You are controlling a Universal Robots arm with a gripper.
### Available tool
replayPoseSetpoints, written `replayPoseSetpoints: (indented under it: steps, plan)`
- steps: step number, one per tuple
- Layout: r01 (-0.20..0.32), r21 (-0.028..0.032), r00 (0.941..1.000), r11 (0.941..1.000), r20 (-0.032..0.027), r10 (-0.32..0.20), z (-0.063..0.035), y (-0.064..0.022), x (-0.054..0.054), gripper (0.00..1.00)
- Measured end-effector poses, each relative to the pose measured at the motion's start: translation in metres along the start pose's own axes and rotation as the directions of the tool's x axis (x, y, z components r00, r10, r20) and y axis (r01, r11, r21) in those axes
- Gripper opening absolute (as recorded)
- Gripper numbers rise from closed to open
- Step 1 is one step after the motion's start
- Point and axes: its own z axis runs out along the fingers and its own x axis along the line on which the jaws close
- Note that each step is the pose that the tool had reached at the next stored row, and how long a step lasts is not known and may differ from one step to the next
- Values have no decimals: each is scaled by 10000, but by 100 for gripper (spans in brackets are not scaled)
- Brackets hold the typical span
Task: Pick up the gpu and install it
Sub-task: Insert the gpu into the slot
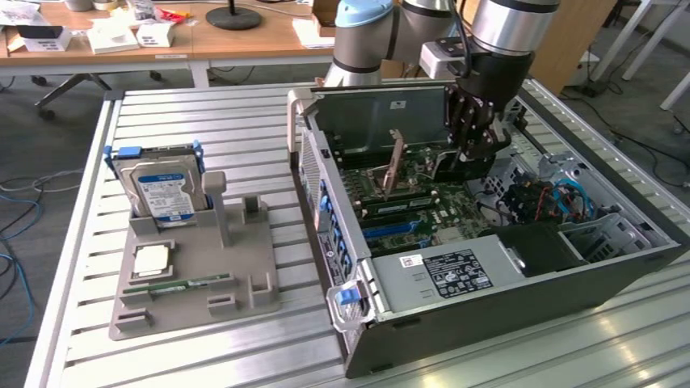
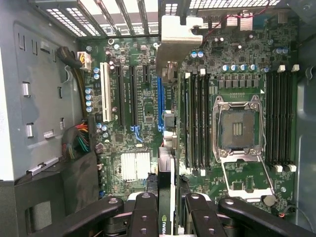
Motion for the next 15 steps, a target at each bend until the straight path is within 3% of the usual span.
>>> replayPoseSetpoints:
  steps: [11,15]
  plan:
    - [-1,0,10000,10000,1,1,1,1,0,26]
    - [-1,1,10000,10000,2,1,1,45,2,26]
